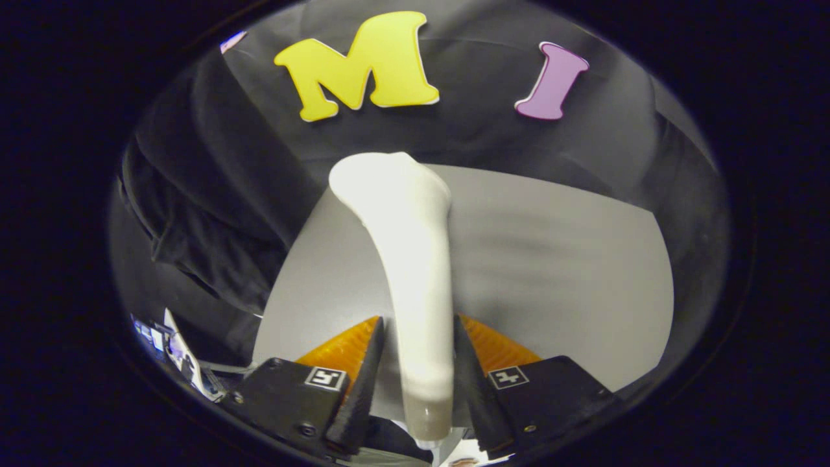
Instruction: Iron the clothes twice with a garment steamer, once on the left side and once on the right side.
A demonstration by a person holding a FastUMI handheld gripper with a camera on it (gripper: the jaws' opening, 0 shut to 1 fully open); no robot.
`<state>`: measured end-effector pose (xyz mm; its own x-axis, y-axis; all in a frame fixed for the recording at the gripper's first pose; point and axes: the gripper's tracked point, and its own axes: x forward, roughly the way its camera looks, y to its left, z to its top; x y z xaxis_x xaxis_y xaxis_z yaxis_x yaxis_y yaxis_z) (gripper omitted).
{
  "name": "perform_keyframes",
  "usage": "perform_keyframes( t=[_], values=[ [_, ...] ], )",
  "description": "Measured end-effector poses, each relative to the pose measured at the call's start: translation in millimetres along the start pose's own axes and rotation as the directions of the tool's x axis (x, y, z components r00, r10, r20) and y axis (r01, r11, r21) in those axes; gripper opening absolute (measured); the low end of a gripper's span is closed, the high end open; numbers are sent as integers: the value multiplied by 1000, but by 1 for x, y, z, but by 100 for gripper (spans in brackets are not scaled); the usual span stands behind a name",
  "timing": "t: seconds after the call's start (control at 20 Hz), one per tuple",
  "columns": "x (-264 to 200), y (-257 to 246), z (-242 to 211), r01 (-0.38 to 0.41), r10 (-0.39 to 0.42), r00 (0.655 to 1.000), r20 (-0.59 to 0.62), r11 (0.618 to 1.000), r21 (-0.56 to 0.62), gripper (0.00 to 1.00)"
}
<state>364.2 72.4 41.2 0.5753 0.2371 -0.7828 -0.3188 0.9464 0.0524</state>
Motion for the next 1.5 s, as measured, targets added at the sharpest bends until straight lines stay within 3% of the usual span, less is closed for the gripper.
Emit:
perform_keyframes(
  t=[0.2, 0.4, 0.75, 1.05, 1.3, 1.5],
  values=[
    [-1, -5, -2, 53, -54, 998, 38, 999, 13, 42],
    [-3, -3, -5, 53, -56, 996, 66, 998, 44, 37],
    [-26, 24, -34, 33, -44, 993, 113, 995, 97, 34],
    [-74, 52, -45, 31, -60, 977, 206, 990, 139, 34],
    [-139, 84, -40, 17, -71, 937, 342, 987, 158, 34],
    [-195, 119, -36, 38, -111, 886, 450, 985, 168, 34]
  ],
)
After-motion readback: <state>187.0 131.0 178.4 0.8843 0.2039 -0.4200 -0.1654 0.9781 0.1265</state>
